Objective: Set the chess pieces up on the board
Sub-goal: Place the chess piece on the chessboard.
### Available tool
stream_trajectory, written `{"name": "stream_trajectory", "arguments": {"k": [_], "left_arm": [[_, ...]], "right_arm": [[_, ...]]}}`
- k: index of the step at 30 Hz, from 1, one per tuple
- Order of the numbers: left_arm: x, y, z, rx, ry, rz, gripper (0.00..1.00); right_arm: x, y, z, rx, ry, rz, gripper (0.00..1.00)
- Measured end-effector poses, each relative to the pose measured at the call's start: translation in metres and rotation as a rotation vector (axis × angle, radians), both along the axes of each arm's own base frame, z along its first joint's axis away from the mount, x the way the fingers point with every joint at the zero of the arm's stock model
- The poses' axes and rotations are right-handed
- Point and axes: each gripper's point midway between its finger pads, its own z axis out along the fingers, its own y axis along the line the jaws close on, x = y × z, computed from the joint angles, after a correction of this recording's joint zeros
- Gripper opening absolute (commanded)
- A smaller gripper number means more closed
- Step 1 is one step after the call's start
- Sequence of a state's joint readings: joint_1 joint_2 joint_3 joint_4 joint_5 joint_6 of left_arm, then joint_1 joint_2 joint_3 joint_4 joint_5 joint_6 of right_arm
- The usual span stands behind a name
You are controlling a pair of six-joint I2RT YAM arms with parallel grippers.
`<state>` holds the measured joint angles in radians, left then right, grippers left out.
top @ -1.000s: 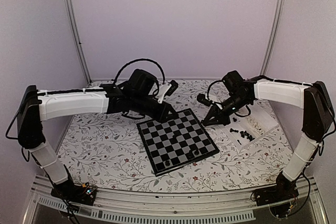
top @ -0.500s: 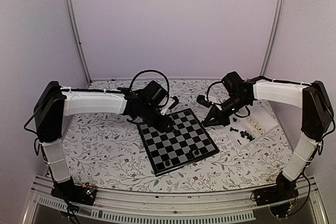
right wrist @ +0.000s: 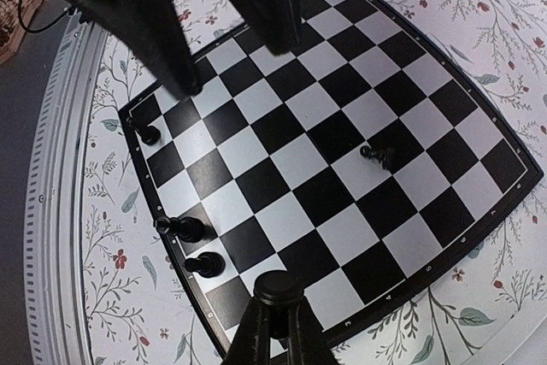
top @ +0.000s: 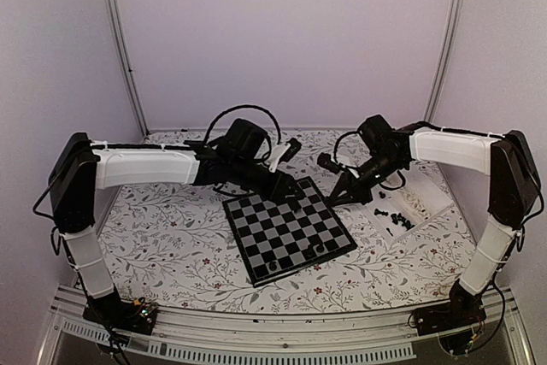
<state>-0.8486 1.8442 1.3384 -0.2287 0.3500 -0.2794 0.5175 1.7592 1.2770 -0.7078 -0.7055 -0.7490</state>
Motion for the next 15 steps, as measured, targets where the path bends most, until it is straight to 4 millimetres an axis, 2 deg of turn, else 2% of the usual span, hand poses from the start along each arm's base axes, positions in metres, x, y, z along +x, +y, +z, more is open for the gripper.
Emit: {"name": "stream_trajectory", "arguments": {"k": [2,6,9,15], "left_arm": [[-0.004,-0.014,0.018,-0.105,0.031,-0.025,0.43],[-0.010,-0.031,0.036,-0.221,0.091,-0.065,0.42],[-0.011,-0.040,0.035,-0.260,0.135,-0.084,0.39],[-0.017,-0.047,0.018,-0.265,0.223,-0.109,0.33]], "right_arm": [[-0.001,0.007,0.008,0.013,-0.009,0.014,0.06],[-0.007,0.019,0.016,0.026,-0.026,0.049,0.07],[-0.014,0.023,0.016,0.023,-0.021,0.065,0.07],[-0.019,0.025,0.018,0.020,-0.019,0.075,0.07]]}}
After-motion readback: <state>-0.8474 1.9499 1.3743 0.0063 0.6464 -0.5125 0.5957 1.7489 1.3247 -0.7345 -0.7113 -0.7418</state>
